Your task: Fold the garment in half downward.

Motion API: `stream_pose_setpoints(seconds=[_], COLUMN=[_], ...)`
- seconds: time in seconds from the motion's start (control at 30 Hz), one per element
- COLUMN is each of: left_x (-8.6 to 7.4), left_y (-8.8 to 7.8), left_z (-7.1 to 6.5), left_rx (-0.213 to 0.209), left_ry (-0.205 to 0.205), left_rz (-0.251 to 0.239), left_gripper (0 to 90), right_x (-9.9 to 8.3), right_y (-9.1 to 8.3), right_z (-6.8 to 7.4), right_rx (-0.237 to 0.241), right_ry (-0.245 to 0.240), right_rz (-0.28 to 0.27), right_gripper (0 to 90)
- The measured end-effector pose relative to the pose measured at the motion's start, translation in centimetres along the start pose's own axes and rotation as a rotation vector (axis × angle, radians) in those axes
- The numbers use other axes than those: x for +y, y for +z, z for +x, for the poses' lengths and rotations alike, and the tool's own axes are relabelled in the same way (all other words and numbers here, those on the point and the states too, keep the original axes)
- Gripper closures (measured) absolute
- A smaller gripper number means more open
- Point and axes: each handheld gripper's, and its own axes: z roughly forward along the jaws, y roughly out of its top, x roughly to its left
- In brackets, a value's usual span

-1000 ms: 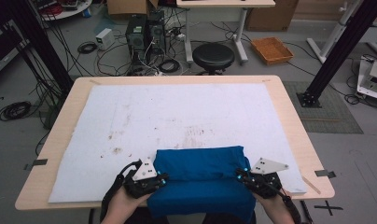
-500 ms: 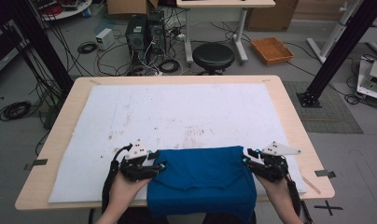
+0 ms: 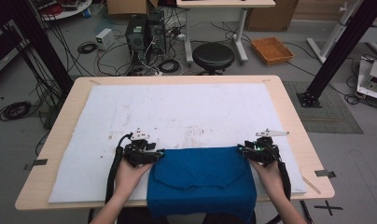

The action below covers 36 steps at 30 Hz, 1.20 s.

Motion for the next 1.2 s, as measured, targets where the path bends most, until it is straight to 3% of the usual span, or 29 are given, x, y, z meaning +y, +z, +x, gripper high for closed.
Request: stream_pose_setpoints(seconds=[0.1, 0.23, 0.37, 0.43, 0.5, 0.53, 0.57, 0.63, 0.73, 0.9, 1.2], left_x=[0.0, 0.1, 0.0, 0.0, -0.1, -0.2, -0.3, -0.3, -0.3, 0.5, 4.5], left_y=[-0.1, -0.1, 0.1, 0.1, 0.1, 0.1, 0.1, 0.0, 0.0, 0.1, 1.2], left_z=[0.0, 0.2, 0.2, 0.0, -0.2, -0.3, -0.5, -0.6, -0.2, 0.5, 2.9], left_rx=[-0.002, -0.003, 0.000, -0.022, -0.030, -0.045, -0.039, -0.040, -0.057, -0.040, 0.028], left_ry=[-0.005, -0.022, -0.019, -0.031, -0.005, -0.006, 0.001, 0.016, -0.004, 0.005, 0.051], left_rz=[-0.002, -0.021, 0.005, 0.007, 0.014, 0.016, 0.012, 0.006, 0.003, -0.010, -0.033], left_gripper=[50.2, 49.7, 50.1, 58.6, 66.7, 76.1, 77.7, 82.1, 83.5, 84.0, 84.0], right_x=[-0.1, 0.0, -0.2, -0.4, -0.5, -0.5, -0.5, -0.5, -0.5, 0.4, 4.3], right_y=[0.0, -0.4, 0.4, 0.7, 0.6, 0.6, 0.5, 0.4, 0.3, 0.3, 1.8], right_z=[-0.3, -0.3, -0.3, -0.2, -0.2, -0.1, 0.1, 0.3, 0.3, 0.2, -0.4], right_rx=[0.003, 0.026, 0.061, 0.080, 0.107, 0.113, 0.114, 0.109, 0.102, 0.085, 0.025], right_ry=[0.007, 0.021, 0.032, 0.027, 0.027, 0.018, 0.004, -0.020, -0.033, -0.050, -0.082], right_rz=[0.009, -0.024, 0.026, 0.044, 0.043, 0.042, 0.040, 0.040, 0.028, 0.004, -0.032], right_gripper=[59.6, 55.9, 57.2, 64.7, 74.6, 77.7, 81.4, 84.0, 85.1, 85.4, 85.4])
